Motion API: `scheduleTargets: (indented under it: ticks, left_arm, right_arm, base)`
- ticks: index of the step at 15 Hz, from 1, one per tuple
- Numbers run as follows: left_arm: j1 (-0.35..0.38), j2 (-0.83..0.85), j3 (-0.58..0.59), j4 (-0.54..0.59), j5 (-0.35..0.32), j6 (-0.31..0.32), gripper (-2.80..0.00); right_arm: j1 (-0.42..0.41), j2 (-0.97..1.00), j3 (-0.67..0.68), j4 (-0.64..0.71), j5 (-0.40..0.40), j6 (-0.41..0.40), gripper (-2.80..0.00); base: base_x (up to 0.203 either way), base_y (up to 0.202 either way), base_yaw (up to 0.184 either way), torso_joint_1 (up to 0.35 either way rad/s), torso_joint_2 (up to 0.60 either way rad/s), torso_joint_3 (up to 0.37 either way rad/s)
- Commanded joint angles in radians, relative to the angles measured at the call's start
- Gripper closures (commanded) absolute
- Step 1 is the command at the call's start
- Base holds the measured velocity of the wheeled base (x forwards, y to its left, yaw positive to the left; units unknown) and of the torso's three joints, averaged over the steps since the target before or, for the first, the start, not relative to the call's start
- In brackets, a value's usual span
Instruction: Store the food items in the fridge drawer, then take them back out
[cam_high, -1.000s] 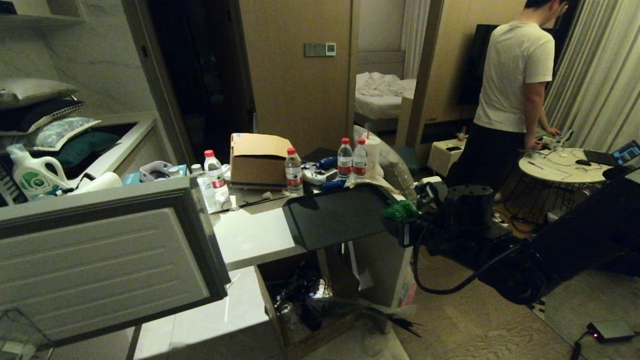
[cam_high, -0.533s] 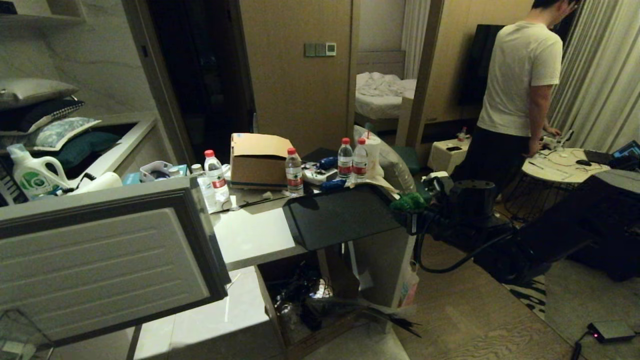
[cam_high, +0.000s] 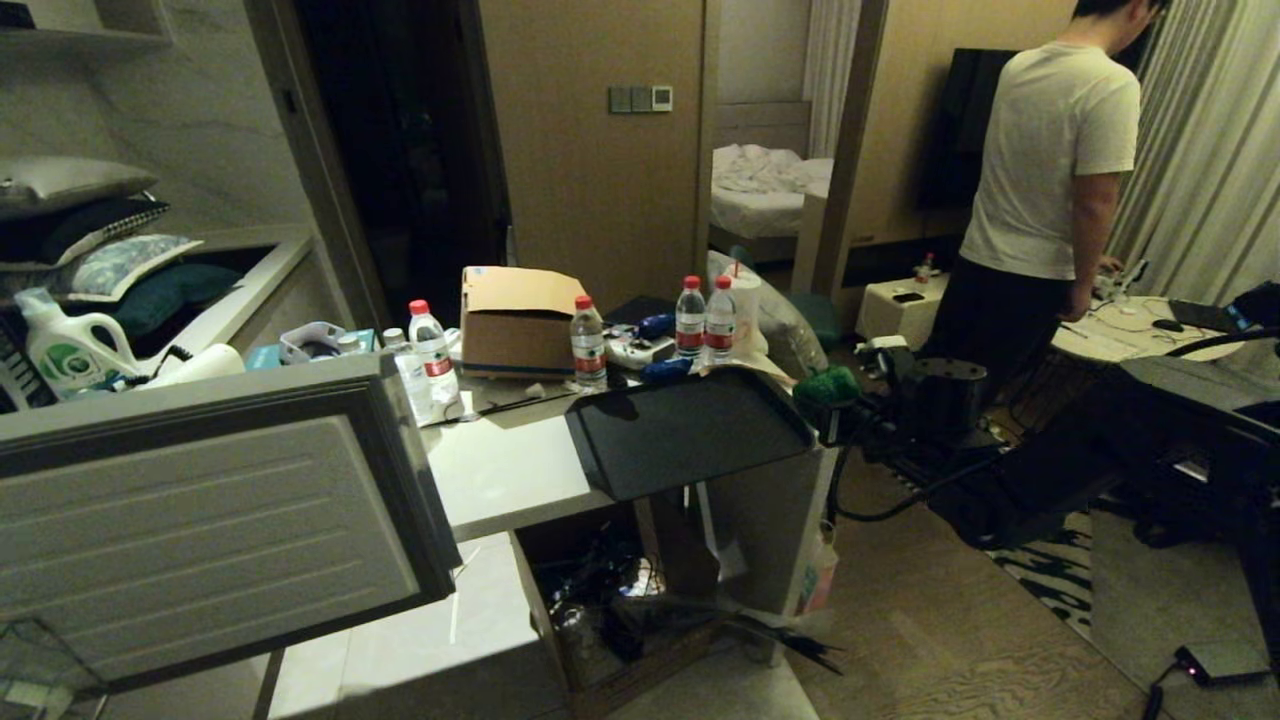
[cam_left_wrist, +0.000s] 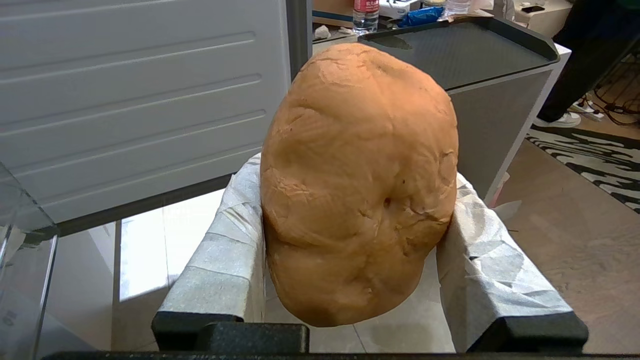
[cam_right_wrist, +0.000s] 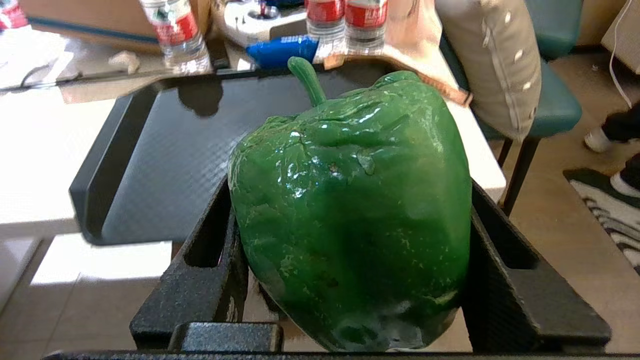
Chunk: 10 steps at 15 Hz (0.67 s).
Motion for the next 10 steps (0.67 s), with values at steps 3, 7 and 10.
scheduleTargets:
  ticks: [3, 7, 10]
  left_arm:
    - [0.0, 0.0, 0.0, 0.001, 0.0, 0.0, 0.0]
    - [0.0, 0.0, 0.0, -0.001, 0.0, 0.003, 0.0]
    - [0.001, 0.0, 0.0, -0.001, -0.001, 0.006, 0.0]
  right_arm:
    - [-0.005, 0.022, -0.01, -0.005, 0.002, -0.005, 0.0]
    - [-0.021, 0.02, 0.015, -0.005, 0.002, -0.071, 0.0]
    - [-0.025, 0.019, 0.016, -0.005, 0.002, -0.071, 0.0]
  base:
    - [0.0, 0.0, 0.0, 0.0, 0.0, 0.0]
    - [0.0, 0.0, 0.0, 0.0, 0.0, 0.0]
    - [0.0, 0.0, 0.0, 0.0, 0.0, 0.0]
